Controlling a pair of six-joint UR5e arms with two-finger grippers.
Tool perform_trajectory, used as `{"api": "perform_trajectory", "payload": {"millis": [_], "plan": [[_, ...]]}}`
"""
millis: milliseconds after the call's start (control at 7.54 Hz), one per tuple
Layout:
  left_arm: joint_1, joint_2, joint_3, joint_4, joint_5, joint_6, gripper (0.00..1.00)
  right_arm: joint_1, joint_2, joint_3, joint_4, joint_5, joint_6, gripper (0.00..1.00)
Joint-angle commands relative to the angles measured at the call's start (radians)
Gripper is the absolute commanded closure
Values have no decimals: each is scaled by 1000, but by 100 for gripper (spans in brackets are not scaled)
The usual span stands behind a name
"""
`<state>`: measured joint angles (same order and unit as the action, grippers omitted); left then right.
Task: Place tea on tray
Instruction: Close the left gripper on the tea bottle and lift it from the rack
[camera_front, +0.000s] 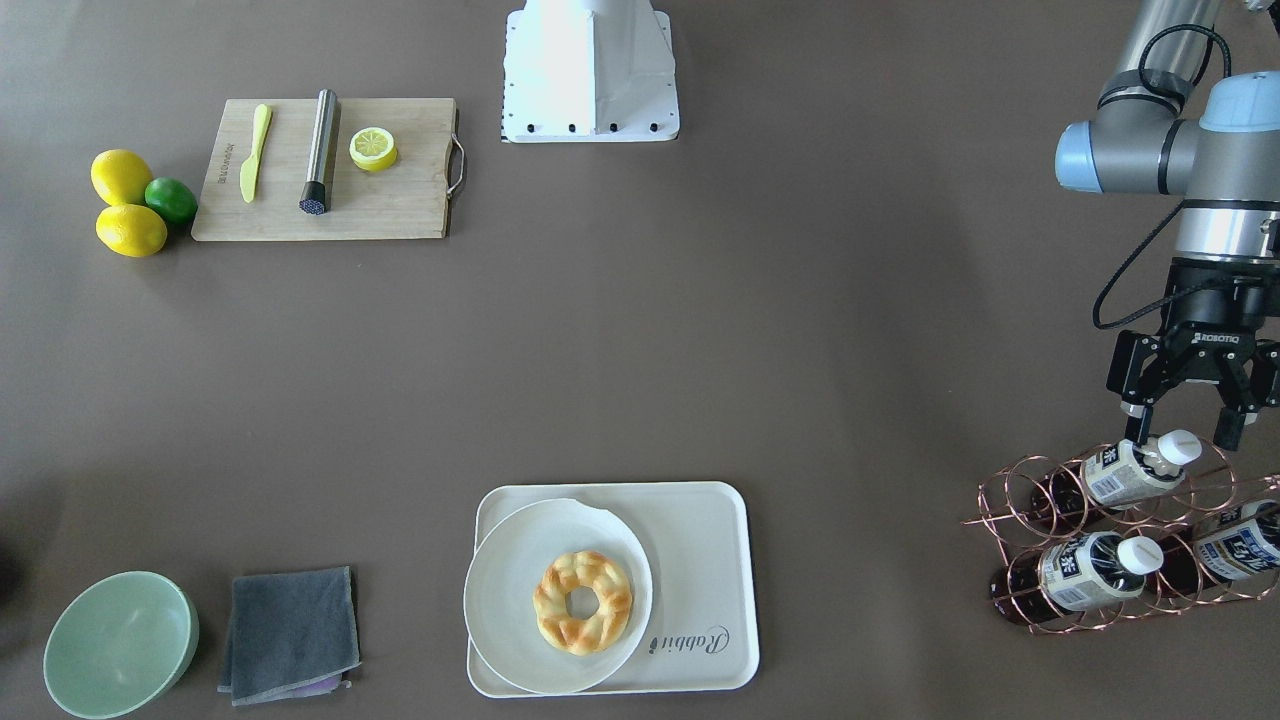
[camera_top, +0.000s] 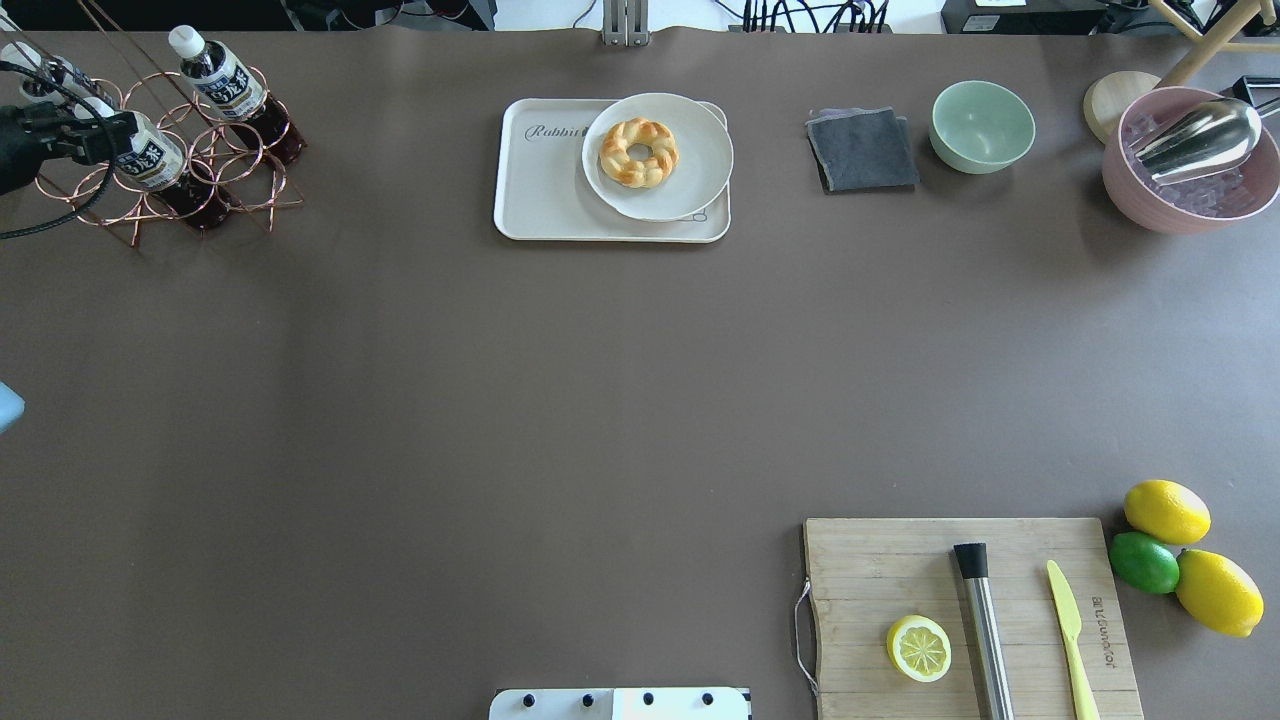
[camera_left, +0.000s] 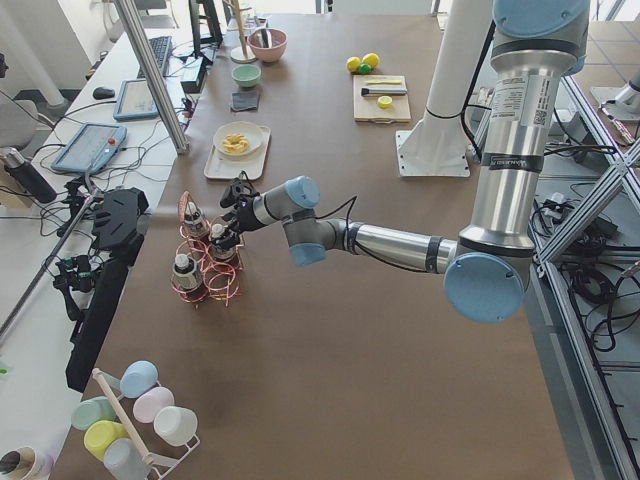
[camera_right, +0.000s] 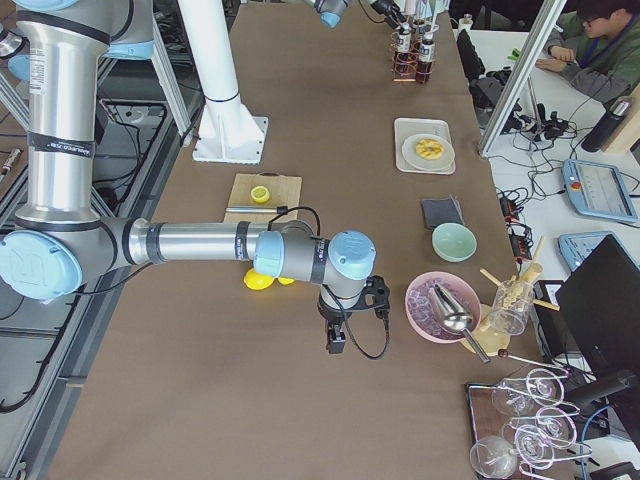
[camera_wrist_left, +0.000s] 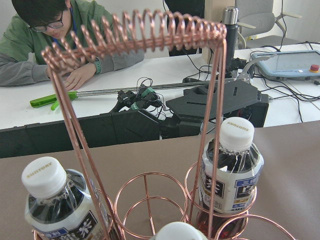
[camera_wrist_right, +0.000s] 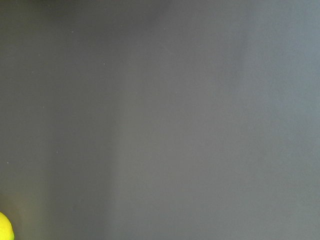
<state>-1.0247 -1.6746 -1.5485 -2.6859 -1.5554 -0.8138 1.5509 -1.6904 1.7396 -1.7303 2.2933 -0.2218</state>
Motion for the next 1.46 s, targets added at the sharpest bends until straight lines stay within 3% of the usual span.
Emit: {"api": "perform_trajectory", "payload": {"millis": [0,133,265,398,1061,1326], "plan": [[0,-7,4,-6,0,1,10,0,0,0,0,0,-1,0],[0,-7,4,-8,0,-2,38,0,0,0,0,0,-1,0],[0,-7,2,-8,-2,-2,80,0,0,0,0,0,-1,0],[0,-7,2,-8,-2,-2,100,0,0,0,0,0,-1,0],[-29,-7,-13,-6,-12,5,100,0,0,2,0,0,-1,0],[-101,-7,-44,15,-136,7,100,0,0,2,0,0,-1,0]]}}
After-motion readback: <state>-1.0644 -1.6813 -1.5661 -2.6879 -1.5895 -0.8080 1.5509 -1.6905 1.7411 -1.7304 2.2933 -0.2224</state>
